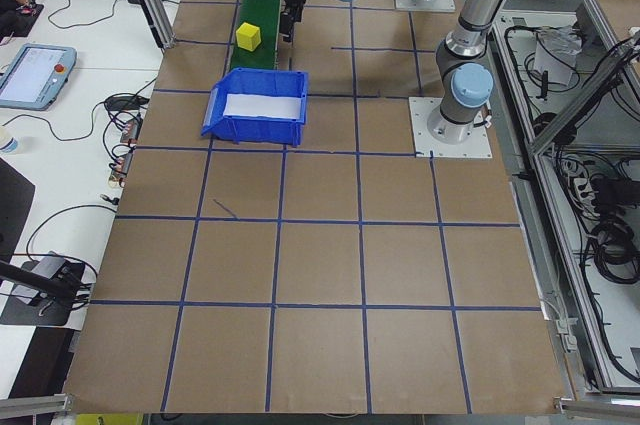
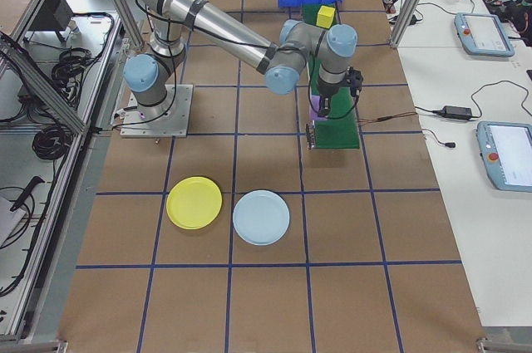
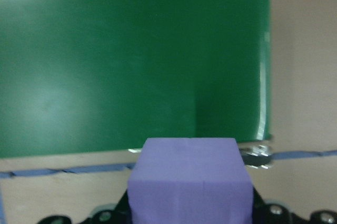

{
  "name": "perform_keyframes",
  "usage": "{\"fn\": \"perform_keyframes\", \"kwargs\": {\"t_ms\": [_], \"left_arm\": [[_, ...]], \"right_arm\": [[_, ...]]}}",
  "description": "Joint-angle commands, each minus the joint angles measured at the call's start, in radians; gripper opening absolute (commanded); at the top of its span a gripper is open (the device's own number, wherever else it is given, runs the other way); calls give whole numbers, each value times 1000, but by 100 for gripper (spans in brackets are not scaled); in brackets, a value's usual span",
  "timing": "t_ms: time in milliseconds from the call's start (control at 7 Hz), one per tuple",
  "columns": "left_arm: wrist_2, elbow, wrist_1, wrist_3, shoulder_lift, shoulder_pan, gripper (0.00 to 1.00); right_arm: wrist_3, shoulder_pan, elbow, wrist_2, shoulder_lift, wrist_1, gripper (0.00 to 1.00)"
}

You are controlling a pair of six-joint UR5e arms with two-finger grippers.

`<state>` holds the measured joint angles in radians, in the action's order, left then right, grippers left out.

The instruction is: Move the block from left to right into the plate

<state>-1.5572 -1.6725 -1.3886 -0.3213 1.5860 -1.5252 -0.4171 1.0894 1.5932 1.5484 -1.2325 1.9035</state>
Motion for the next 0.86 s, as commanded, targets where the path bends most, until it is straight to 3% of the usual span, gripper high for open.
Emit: {"fn": "perform_keyframes", "kwargs": {"t_ms": [0, 143, 286, 714], "left_arm": [[3, -1, 2, 2, -4, 0, 100], [2, -1, 0, 5, -4, 0, 100], [2, -3, 0, 5, -6, 0, 100], [-1, -3, 0, 1, -9, 4, 100]], "right_arm": [[-312, -248, 56, 30, -18, -4, 25], [-419, -358, 92, 41, -18, -3, 25], [-443, -429, 129, 47, -12, 64, 25], [-462, -489, 160, 122, 33, 123, 31]]}}
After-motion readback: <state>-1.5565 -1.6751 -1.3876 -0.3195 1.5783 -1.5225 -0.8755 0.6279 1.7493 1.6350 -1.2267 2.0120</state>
